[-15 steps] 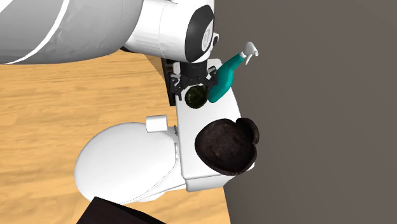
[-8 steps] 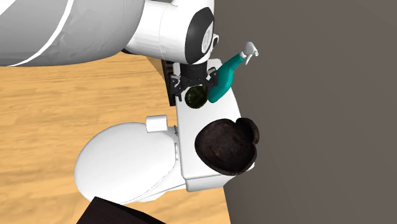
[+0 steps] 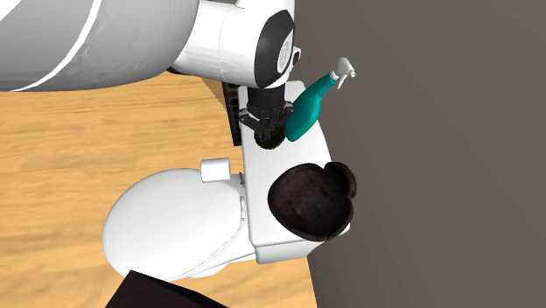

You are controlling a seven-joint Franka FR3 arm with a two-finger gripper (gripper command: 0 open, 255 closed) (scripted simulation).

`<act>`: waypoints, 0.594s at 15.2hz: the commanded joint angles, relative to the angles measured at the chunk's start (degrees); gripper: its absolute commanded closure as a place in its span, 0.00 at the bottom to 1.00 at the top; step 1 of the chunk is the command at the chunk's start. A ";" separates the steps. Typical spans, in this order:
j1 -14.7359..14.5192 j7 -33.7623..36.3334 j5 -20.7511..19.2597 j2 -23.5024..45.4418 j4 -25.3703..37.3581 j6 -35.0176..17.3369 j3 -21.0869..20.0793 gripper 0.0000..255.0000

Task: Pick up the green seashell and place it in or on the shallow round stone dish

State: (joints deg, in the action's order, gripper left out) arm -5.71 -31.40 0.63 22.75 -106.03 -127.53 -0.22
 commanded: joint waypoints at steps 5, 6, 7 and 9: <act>-7.81 15.36 -17.02 -4.41 -12.48 -24.51 7.03 0.00; -16.40 31.08 -33.15 -4.39 -15.93 -34.66 16.91 0.00; -17.52 30.67 -32.50 -4.29 -16.02 -34.89 18.04 0.00; -17.27 30.55 -32.21 -2.60 -15.20 -35.87 18.17 0.00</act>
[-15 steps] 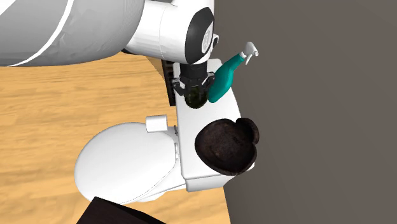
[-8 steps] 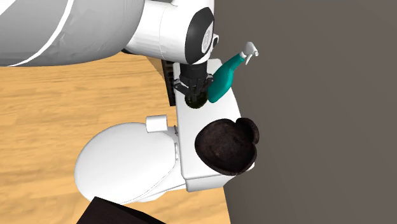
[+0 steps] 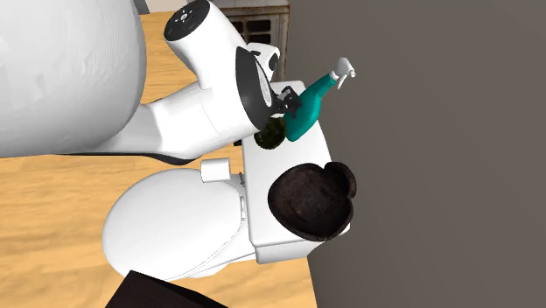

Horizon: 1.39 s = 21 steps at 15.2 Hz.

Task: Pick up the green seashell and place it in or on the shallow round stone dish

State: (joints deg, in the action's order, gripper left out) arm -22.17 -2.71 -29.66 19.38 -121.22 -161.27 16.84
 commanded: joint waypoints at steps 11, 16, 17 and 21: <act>0.30 1.65 -1.27 5.49 2.55 -4.57 0.99 0.00; 0.30 1.65 -1.27 5.48 2.55 -4.57 1.00 1.00; 0.30 1.65 -1.27 5.48 2.55 -4.57 1.00 1.00; 0.30 1.66 -1.27 5.48 2.54 -4.56 1.00 1.00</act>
State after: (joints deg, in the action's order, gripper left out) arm -21.87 -1.05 -30.93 24.85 -118.67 -165.84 17.84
